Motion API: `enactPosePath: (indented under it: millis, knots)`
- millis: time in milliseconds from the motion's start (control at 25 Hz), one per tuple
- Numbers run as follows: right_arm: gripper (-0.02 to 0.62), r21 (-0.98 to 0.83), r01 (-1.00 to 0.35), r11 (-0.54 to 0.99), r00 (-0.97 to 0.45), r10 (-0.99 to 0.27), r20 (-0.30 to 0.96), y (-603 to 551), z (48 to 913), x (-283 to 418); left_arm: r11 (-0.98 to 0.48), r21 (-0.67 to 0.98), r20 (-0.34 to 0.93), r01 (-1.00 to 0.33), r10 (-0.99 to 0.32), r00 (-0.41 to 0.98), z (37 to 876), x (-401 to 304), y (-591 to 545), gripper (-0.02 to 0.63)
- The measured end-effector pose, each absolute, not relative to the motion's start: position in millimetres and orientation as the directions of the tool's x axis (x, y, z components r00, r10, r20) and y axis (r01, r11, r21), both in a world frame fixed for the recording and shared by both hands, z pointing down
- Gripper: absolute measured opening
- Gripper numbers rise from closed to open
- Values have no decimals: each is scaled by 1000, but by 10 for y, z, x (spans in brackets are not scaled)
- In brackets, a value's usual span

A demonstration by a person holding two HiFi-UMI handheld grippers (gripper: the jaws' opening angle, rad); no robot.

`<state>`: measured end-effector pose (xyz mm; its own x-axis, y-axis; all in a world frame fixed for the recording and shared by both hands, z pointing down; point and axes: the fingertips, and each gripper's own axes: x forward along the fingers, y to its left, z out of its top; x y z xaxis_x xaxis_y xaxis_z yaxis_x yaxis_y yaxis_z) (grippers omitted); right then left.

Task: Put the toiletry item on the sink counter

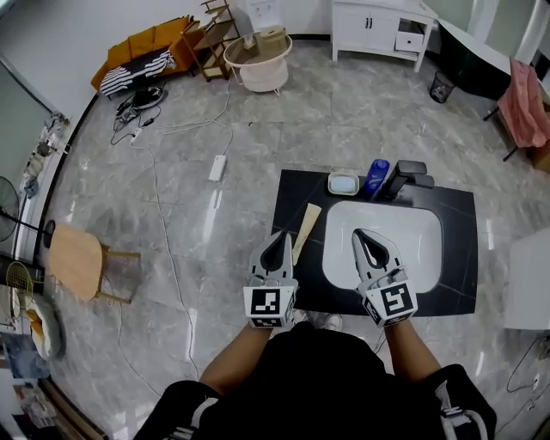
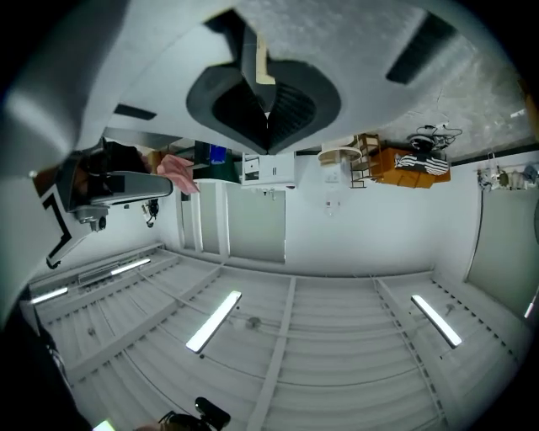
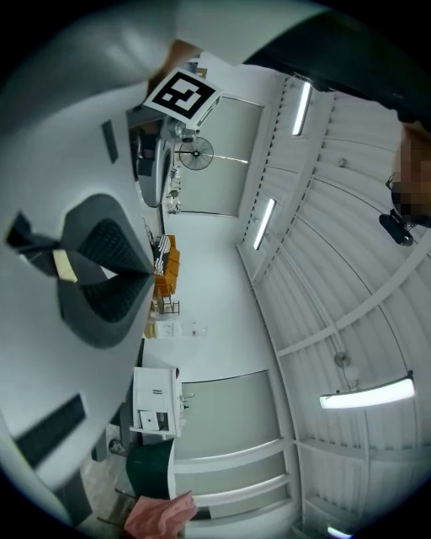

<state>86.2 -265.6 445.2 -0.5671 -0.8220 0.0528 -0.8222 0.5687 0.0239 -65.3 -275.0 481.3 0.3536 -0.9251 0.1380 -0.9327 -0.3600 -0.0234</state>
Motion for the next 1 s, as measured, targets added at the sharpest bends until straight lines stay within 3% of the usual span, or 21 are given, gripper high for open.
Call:
enactPosePath:
  millis: [280, 1000]
  knots:
    - [3, 41, -824, 565, -566, -824, -31, -2562, 4154, 826, -366, -7, 92, -930, -927, 364, 4623, -707, -2622, 11]
    - [-3, 37, -827, 561, -562, -822, -92, -2451, 3988, 777, -397, 2, 33, -918, -917, 397, 4467, -624, -2531, 11]
